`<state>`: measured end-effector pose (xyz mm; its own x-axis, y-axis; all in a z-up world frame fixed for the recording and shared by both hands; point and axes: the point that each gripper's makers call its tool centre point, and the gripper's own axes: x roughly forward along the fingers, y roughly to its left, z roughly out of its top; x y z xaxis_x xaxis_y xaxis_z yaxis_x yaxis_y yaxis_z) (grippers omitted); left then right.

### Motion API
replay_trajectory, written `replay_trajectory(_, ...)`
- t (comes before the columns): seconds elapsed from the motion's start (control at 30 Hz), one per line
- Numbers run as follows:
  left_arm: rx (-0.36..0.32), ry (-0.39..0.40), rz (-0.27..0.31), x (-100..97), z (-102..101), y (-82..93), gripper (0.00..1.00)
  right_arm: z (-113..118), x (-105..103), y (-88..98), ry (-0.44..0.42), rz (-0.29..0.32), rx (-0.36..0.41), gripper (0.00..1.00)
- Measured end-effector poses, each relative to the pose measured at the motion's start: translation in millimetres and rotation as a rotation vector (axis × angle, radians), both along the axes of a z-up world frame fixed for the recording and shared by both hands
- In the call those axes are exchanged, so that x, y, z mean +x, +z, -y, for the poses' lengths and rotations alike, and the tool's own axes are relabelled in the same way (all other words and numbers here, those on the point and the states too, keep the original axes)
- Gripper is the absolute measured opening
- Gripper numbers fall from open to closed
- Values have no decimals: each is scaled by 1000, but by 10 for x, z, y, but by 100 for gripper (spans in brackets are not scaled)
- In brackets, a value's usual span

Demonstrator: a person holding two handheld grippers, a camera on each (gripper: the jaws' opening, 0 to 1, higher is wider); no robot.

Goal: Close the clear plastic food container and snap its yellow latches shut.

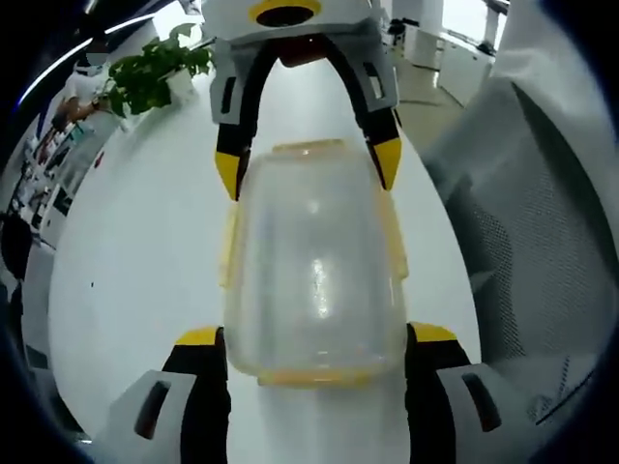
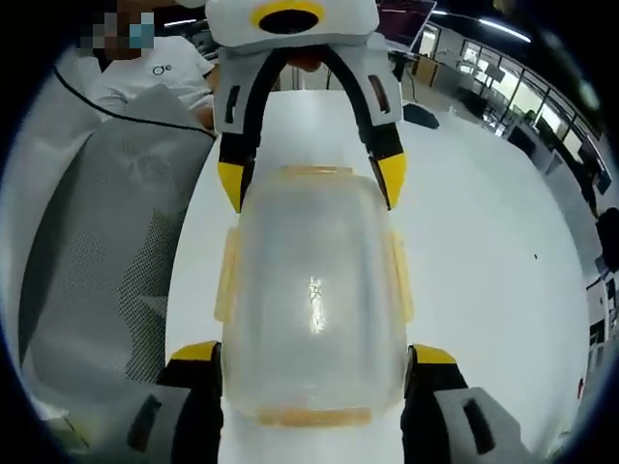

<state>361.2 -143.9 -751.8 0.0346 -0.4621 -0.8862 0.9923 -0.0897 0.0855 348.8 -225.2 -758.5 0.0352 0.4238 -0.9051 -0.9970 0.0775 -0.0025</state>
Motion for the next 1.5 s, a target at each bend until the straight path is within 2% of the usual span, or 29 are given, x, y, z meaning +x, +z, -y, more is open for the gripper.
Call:
replay_trajectory(0.27,2,44,-1,-18,-360,1,73,-319,21,-5,43,1,-14,76)
replay_trajectory(0.63,23,57,3,4,-794,-12,72,-780,65,-16,74,-1,-24,76)
replay_trajectory(0.97,19,63,-7,188,-873,-23,72,-863,236,-26,83,-4,-28,77)
replay_trajectory(1.5,46,57,-28,744,-869,-51,73,-872,800,-69,109,15,-60,79)
